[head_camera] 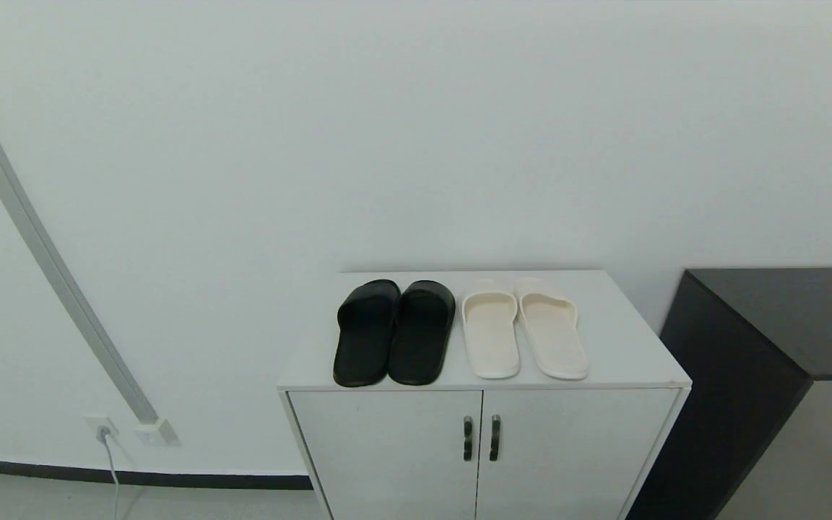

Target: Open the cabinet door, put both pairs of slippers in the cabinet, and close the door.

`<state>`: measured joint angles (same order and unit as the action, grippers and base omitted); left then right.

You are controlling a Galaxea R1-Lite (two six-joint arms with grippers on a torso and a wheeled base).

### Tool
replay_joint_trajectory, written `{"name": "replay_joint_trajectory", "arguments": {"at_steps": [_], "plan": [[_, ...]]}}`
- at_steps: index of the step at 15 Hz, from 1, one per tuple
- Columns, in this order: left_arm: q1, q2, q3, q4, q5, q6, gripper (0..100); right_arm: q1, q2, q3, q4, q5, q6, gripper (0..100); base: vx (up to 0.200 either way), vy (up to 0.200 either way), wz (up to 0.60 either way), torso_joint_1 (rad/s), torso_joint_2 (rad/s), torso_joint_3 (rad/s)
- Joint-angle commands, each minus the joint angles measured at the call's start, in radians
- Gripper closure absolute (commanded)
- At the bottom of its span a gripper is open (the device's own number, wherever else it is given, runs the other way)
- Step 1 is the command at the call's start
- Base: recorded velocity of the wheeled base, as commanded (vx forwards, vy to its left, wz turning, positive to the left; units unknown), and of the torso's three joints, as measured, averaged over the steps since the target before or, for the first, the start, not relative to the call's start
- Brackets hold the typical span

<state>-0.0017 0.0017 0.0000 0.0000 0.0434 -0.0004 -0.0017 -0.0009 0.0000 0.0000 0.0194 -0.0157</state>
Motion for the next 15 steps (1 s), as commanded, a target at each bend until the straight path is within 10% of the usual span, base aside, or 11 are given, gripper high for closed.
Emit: {"name": "replay_joint_trajectory", "arguments": {"at_steps": [1, 9, 11, 15], "plan": [[0.000, 0.000, 0.000, 0.000, 0.001, -0.006, 100, 0.000, 0.001, 0.000, 0.000, 0.001, 0.000, 0, 0.000, 0.000, 0.00, 0.000, 0.00, 0.000], [0.000, 0.000, 0.000, 0.000, -0.011, -0.006, 100, 0.000, 0.001, -0.011, -0.023, 0.004, -0.020, 0, 0.000, 0.000, 0.00, 0.000, 0.00, 0.000], [0.000, 0.000, 0.000, 0.000, -0.013, -0.003, 100, 0.023, 0.144, -0.319, 0.040, 0.013, 0.134, 0, 0.000, 0.000, 0.00, 0.000, 0.00, 0.000], [0.000, 0.000, 0.000, 0.000, -0.022, 0.002, 100, 0.046, 0.659, -0.365, -0.103, 0.171, 0.111, 0, 0.000, 0.000, 0.00, 0.000, 0.00, 0.000]]}}
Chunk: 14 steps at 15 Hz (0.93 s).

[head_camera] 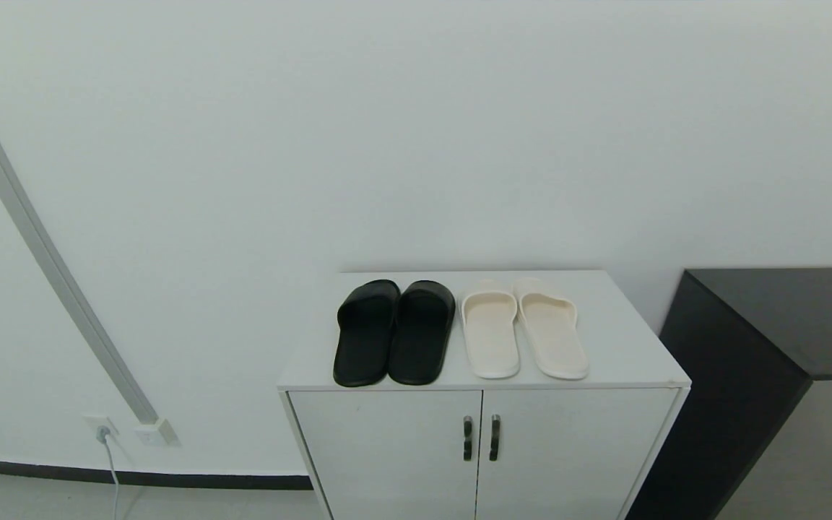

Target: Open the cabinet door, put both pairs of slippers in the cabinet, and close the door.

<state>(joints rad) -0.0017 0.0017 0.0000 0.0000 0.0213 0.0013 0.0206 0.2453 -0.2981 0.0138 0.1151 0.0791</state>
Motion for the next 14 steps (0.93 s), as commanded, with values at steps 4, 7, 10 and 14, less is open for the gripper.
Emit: {"name": "replay_joint_trajectory", "arguments": {"at_steps": [4, 7, 10, 14], "plan": [[0.000, 0.000, 0.000, 0.000, 0.000, 0.000, 100, 0.289, 0.805, -0.148, -0.419, -0.064, 0.017, 0, 0.000, 0.000, 0.00, 0.000, 0.00, 0.000], [0.000, 0.000, -0.002, 0.000, 0.000, 0.006, 100, 0.555, 1.019, -0.332, -0.431, -0.252, 0.133, 0, 0.000, 0.000, 0.00, 0.000, 0.00, 0.000], [0.000, 0.000, 0.000, 0.000, 0.000, 0.006, 100, 0.653, 1.163, -0.469, -0.431, -0.359, 0.186, 0, 0.000, 0.000, 0.00, 0.000, 0.00, 0.000], [0.000, 0.000, 0.000, 0.000, 0.000, 0.006, 100, 0.708, 1.344, -0.570, -0.433, -0.505, 0.188, 0, 0.000, 0.000, 0.00, 0.000, 0.00, 0.000]]}}
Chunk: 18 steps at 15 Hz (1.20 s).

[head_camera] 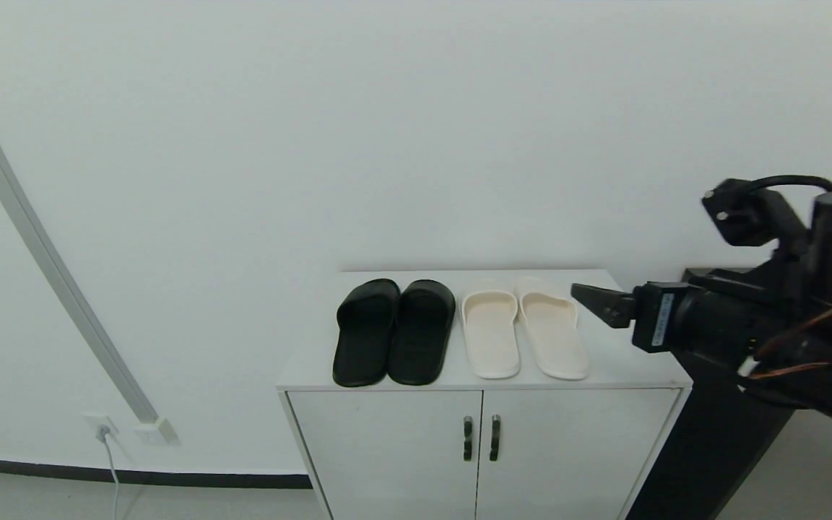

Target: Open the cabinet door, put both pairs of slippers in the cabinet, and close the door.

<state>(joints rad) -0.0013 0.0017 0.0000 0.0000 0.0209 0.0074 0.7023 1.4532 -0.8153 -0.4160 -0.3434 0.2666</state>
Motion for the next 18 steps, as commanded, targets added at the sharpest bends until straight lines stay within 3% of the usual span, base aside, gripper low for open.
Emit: {"name": "replay_joint_trajectory", "arguments": {"at_steps": [1, 6, 18], "plan": [[0.000, 0.000, 0.000, 0.000, 0.001, 0.000, 100, 0.028, 0.176, -0.079, -0.004, -0.065, 0.002, 0, 0.000, 0.000, 0.00, 0.000, 0.00, 0.000], [0.000, 0.000, 0.000, 0.000, 0.001, 0.000, 100, 0.028, 0.388, -0.146, -0.184, -0.193, -0.004, 0, 0.000, 0.000, 0.00, 0.000, 0.00, 0.000], [0.000, 0.000, 0.000, 0.000, 0.001, 0.000, 100, -0.057, 0.731, -0.410, -0.218, -0.190, -0.010, 0, 0.000, 0.000, 0.00, 0.000, 0.00, 0.000]]}}
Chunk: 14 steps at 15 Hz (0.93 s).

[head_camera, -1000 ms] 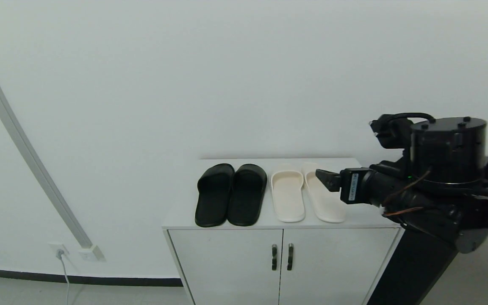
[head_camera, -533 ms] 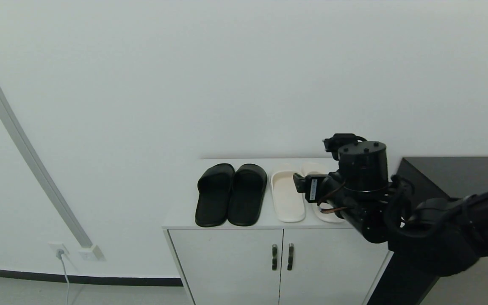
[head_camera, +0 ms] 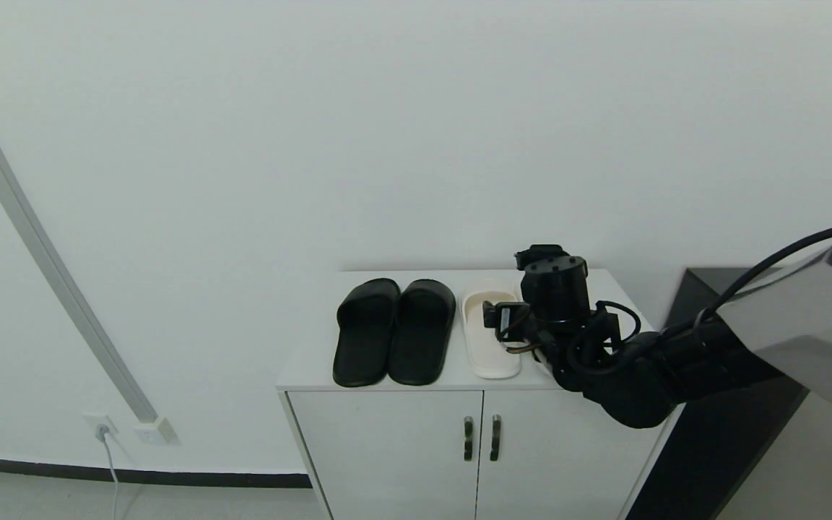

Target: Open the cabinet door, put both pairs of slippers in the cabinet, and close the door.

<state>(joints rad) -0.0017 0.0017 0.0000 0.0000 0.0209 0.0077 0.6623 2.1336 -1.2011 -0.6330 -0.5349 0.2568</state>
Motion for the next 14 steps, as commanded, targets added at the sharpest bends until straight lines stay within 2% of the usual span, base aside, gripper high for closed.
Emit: {"name": "replay_joint_trajectory", "arguments": {"at_steps": [1, 10, 14], "plan": [[0.000, 0.000, 0.000, 0.000, 0.001, 0.000, 100, -0.024, 0.062, -0.032, -0.001, 0.004, -0.001, 0, 0.000, 0.000, 0.00, 0.000, 0.00, 0.000], [0.000, 0.000, -0.002, 0.000, 0.001, 0.000, 100, -0.081, 0.161, -0.212, 0.038, 0.061, -0.037, 0, 0.000, 0.000, 0.00, 0.000, 0.00, 0.000], [0.000, 0.000, -0.002, 0.000, -0.001, 0.000, 100, -0.090, 0.183, -0.250, 0.056, 0.076, -0.037, 0, 0.000, 0.000, 0.00, 0.000, 0.00, 0.000]]}}
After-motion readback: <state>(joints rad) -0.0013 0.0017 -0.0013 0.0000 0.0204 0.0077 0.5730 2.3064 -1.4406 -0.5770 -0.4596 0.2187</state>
